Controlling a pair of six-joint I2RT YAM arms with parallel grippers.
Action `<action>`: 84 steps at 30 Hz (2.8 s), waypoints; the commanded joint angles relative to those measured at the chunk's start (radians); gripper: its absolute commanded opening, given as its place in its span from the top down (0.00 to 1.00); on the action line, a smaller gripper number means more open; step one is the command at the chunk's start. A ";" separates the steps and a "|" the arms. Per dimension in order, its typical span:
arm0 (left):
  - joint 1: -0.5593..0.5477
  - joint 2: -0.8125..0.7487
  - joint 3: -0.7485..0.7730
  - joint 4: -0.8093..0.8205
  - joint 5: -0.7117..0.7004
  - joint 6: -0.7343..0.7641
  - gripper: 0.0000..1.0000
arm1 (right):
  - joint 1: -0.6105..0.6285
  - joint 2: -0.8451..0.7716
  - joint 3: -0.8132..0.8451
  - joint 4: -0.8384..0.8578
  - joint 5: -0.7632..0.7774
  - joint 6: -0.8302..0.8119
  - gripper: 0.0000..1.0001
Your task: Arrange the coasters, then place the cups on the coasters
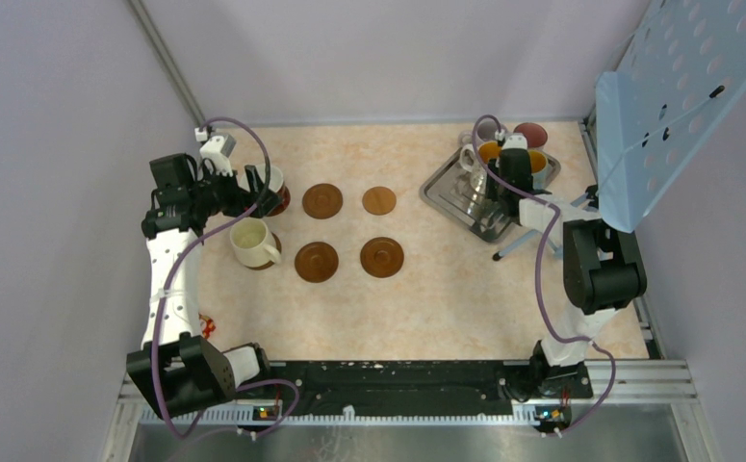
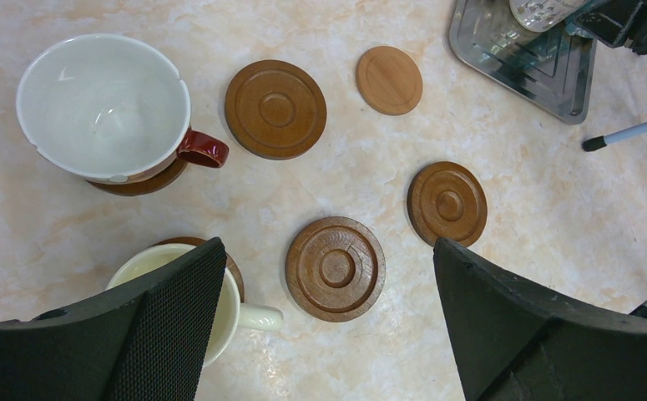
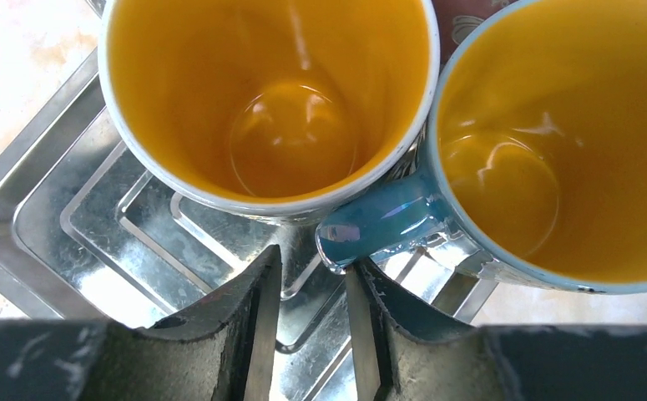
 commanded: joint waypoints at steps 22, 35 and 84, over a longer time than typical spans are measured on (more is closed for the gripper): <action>0.001 -0.011 0.014 0.023 0.008 -0.011 0.01 | -0.007 -0.084 -0.052 0.058 -0.011 -0.052 1.00; 0.002 -0.014 0.014 0.024 0.014 -0.020 0.01 | -0.007 -0.231 -0.159 0.051 -0.175 -0.073 1.00; 0.002 -0.025 0.001 0.044 0.026 -0.036 0.01 | 0.042 -0.386 -0.100 -0.338 -0.118 0.184 0.40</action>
